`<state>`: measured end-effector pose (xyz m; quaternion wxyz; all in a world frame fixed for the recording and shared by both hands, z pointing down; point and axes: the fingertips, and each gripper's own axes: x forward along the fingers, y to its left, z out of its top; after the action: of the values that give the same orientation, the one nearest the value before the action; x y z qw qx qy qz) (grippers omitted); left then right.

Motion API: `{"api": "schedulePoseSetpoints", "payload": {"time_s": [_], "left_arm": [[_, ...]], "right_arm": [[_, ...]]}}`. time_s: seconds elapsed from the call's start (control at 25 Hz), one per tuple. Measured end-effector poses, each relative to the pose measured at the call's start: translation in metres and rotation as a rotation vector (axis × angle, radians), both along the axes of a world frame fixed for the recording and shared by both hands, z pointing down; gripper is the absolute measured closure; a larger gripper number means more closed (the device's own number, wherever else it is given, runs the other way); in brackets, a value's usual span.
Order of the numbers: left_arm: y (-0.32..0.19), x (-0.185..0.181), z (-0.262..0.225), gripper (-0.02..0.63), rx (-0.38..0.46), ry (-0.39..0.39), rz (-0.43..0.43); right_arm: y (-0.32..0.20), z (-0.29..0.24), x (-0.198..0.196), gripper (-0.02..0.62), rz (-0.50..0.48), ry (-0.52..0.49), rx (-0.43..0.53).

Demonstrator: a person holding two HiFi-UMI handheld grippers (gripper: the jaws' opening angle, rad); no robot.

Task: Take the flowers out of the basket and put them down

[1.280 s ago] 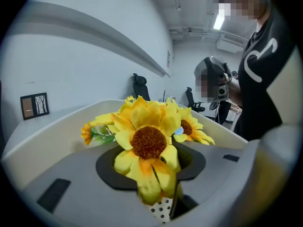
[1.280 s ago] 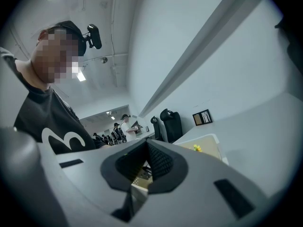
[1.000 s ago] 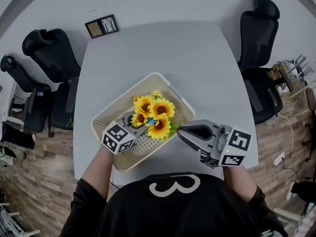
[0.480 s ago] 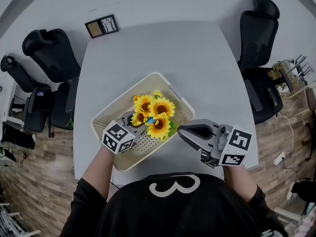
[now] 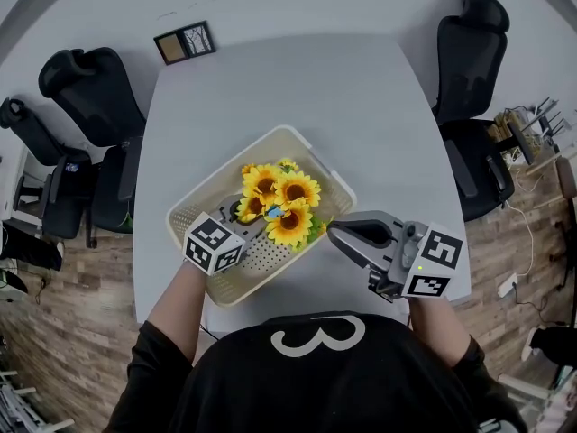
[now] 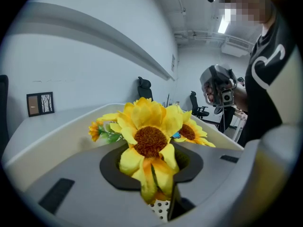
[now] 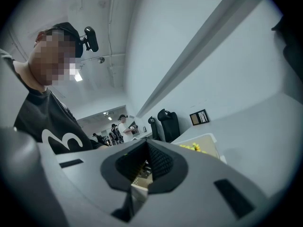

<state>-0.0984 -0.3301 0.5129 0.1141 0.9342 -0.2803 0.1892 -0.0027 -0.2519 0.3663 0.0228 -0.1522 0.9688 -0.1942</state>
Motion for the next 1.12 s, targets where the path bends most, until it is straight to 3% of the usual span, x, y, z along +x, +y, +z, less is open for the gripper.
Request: {"api": "schedulePoseSetpoints", "payload": {"time_s": [0.64, 1.12], "left_arm": [[0.007, -0.012, -0.041, 0.483, 0.063, 0.049, -0.05], [0.034, -0.028, -0.121, 0.486, 0.174, 0.168, -0.091]], "right_arm": [[0.047, -0.025, 0.0, 0.588, 0.092, 0.022, 0.043], [0.102, -0.047, -0.019, 0.588, 0.14, 0.027, 0.097]]}}
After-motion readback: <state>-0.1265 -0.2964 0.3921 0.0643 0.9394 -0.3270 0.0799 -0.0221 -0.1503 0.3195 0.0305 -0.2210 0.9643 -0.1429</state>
